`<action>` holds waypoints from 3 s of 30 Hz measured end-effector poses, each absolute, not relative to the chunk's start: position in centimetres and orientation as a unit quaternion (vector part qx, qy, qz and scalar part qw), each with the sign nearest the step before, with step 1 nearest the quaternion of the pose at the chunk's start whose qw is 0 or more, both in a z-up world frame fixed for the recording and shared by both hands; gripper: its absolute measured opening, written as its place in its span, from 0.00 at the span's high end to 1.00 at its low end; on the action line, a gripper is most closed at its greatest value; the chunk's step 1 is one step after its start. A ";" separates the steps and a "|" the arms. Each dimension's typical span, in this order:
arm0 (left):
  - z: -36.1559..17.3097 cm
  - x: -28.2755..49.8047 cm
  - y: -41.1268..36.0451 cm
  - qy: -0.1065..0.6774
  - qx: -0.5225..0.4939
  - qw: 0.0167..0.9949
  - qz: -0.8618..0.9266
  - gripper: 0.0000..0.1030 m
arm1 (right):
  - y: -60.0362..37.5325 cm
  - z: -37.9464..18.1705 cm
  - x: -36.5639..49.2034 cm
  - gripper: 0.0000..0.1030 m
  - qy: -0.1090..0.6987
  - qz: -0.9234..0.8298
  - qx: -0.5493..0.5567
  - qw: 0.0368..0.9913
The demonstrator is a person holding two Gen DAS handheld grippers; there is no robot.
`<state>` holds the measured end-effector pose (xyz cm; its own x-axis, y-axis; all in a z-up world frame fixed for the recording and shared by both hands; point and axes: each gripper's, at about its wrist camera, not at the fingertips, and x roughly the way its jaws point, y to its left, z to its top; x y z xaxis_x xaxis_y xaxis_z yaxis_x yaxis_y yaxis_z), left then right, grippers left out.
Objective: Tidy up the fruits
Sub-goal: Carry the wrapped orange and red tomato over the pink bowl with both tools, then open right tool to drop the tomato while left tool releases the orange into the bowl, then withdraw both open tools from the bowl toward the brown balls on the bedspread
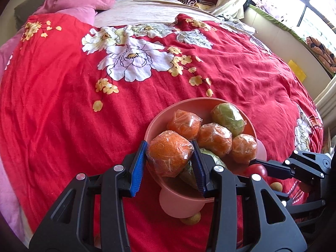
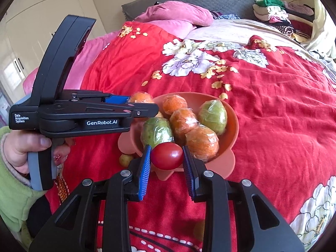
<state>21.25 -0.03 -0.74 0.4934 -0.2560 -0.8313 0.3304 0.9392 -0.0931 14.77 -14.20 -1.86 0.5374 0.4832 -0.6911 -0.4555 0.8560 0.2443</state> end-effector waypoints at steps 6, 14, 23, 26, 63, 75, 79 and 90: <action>-0.7 21.5 -0.2 0.472 0.045 0.863 -0.175 0.68 | -13.9 -2.1 15.0 0.73 0.399 0.260 0.009 0.879; -0.7 21.5 0.2 0.473 0.035 0.864 -0.171 0.68 | -13.9 -2.7 15.3 0.73 0.401 0.255 0.005 0.880; -1.0 21.2 -0.1 0.474 0.037 0.862 -0.175 0.68 | -14.0 -2.8 15.2 0.72 0.403 0.254 0.010 0.879; -0.9 21.3 0.0 0.474 0.037 0.862 -0.175 0.68 | -14.2 -2.8 15.2 0.72 0.403 0.253 0.014 0.879; -0.2 21.1 -0.7 0.468 0.036 0.865 -0.174 0.61 | -17.2 -0.7 13.0 0.35 0.384 0.229 0.056 0.893; 0.8 20.2 -1.1 0.457 0.042 0.871 -0.173 0.54 | -17.9 0.0 12.7 0.28 0.379 0.219 0.056 0.897; 1.5 19.8 -1.2 0.451 0.043 0.875 -0.172 0.51 | -18.2 0.5 12.2 0.26 0.373 0.216 0.057 0.900; 3.3 18.3 -1.4 0.435 0.049 0.883 -0.169 0.39 | -18.7 2.1 11.1 0.22 0.355 0.213 0.057 0.908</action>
<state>18.27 -1.43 3.31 0.5649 -0.2556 -0.7846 0.3403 0.9384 -0.0607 11.11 -18.75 2.11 0.6566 0.4275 -0.6214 -0.3470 0.9027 0.2543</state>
